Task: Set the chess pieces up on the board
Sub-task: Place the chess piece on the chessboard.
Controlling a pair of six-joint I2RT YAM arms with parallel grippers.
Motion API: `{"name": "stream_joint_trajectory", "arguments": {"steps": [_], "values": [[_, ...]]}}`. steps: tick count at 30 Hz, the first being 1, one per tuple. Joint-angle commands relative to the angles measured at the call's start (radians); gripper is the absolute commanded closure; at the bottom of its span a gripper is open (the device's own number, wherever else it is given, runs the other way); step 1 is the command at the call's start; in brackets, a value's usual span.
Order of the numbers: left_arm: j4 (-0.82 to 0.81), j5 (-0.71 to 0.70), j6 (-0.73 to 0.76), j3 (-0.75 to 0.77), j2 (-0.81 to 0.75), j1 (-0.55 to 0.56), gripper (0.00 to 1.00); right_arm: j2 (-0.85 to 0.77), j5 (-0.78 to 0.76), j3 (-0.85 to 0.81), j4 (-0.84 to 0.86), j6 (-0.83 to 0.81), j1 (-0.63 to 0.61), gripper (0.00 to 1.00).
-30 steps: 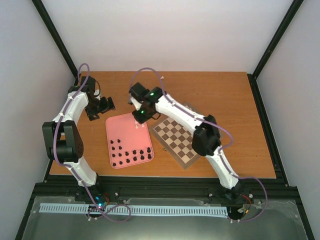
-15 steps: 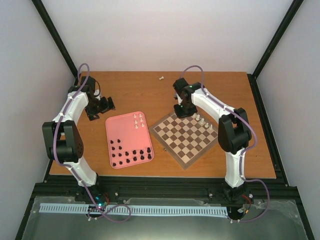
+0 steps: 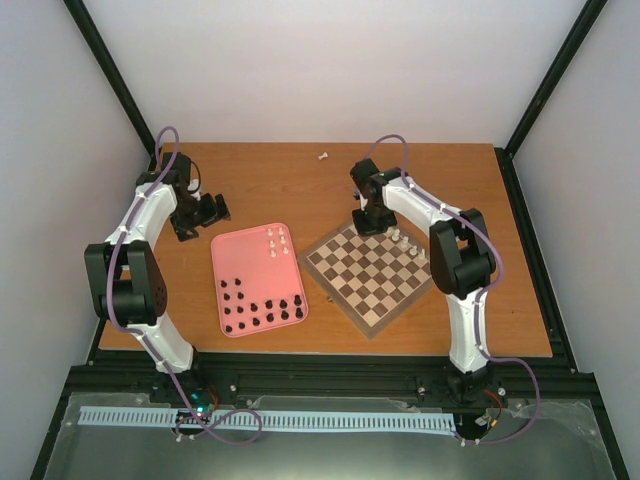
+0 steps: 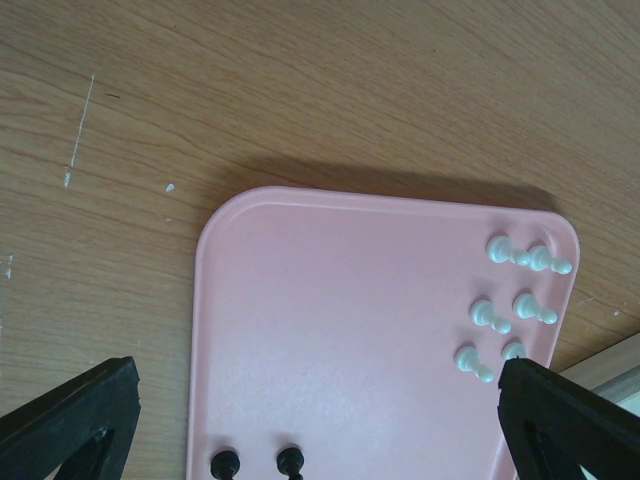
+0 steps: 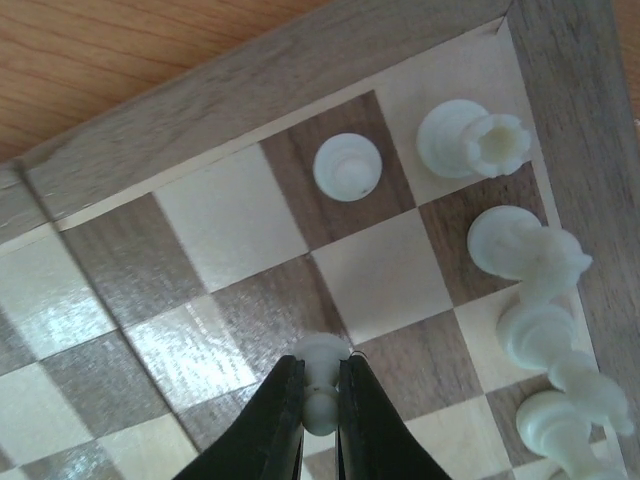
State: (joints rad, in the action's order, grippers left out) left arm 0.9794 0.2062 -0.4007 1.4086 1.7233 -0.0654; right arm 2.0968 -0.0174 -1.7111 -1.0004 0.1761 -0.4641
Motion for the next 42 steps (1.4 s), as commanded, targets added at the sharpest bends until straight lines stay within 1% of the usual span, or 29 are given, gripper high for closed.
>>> {"name": "stream_joint_trajectory", "arguments": {"steps": [1,13,22,32,35,42], "values": [[0.001,-0.01,-0.001,0.026,0.004,0.003,0.0,0.03,-0.025,-0.033,0.02,-0.01,0.023,0.9],[0.007,-0.015,0.0,0.04,0.019,0.003,0.0,0.076,-0.029,-0.076,0.018,-0.033,0.038,0.89],[0.007,-0.016,0.002,0.047,0.029,0.003,0.0,0.09,-0.038,-0.072,0.017,-0.039,0.039,0.88],[0.007,-0.014,0.002,0.051,0.039,0.003,0.0,0.098,-0.061,-0.073,0.013,-0.04,0.039,0.84],[0.007,-0.012,0.001,0.052,0.043,0.003,0.0,0.096,-0.051,-0.079,0.009,-0.044,0.039,0.81],[0.008,-0.015,0.002,0.057,0.048,0.003,0.0,0.02,0.005,-0.067,-0.001,-0.056,0.036,0.61]]}}
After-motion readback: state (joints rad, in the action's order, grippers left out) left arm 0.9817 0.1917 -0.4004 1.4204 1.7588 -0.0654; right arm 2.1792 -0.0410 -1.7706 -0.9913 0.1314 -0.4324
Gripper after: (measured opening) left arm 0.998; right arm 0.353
